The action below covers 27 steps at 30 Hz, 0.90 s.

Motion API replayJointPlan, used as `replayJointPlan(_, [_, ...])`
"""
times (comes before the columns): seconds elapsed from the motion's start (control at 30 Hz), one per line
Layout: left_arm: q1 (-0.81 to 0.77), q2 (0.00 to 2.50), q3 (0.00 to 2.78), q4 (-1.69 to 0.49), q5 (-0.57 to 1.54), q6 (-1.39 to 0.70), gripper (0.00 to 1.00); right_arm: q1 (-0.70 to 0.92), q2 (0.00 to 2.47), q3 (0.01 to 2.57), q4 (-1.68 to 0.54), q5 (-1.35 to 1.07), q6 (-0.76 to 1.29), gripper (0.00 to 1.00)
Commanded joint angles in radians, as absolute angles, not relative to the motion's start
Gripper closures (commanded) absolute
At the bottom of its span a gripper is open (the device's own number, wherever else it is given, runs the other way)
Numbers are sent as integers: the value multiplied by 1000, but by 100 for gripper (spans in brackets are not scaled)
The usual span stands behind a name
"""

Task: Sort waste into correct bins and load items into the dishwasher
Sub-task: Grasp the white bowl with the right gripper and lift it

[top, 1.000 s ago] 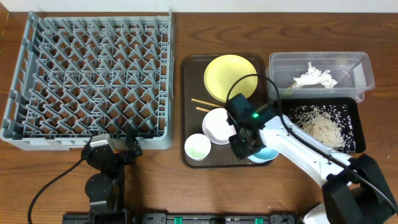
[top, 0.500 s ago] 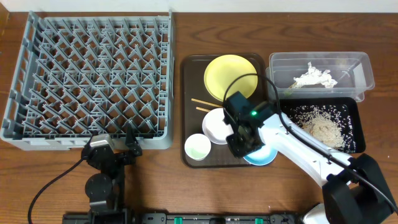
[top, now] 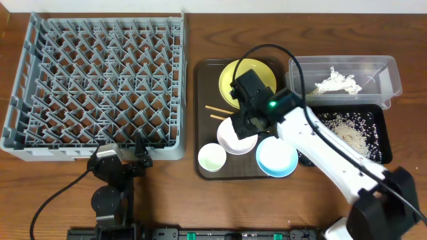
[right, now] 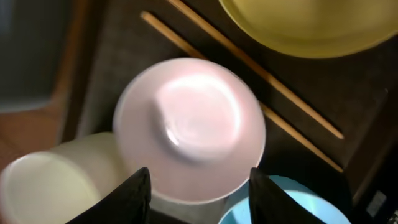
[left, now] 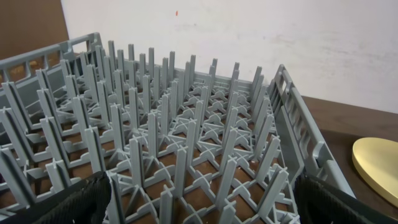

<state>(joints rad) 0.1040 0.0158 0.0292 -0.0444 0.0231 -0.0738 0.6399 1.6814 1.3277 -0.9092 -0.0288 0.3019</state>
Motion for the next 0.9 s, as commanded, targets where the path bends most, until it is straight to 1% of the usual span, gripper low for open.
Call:
replayJointPlan(0.0, [105, 13, 4, -70, 11, -61, 5, 641, 1783, 1332, -908, 46, 367, 51])
replayJointPlan(0.13, [105, 13, 4, -70, 11, -61, 5, 628, 1861, 1332, -908, 45, 367, 51])
replayJointPlan(0.23, [105, 13, 4, -70, 11, -61, 5, 628, 1892, 1332, -908, 44, 368, 53])
replayJointPlan(0.4, [105, 13, 4, -70, 11, -61, 5, 628, 1877, 1343, -904, 44, 369, 55])
replayJointPlan(0.5, [105, 13, 4, -70, 11, -61, 5, 625, 1820, 1392, -925, 49, 370, 55])
replayJointPlan(0.63, [105, 13, 4, -70, 11, -61, 5, 602, 1766, 1399, -930, 78, 385, 53])
replayJointPlan(0.87, [105, 13, 4, -70, 11, -61, 5, 568, 1814, 1392, -940, 88, 384, 53])
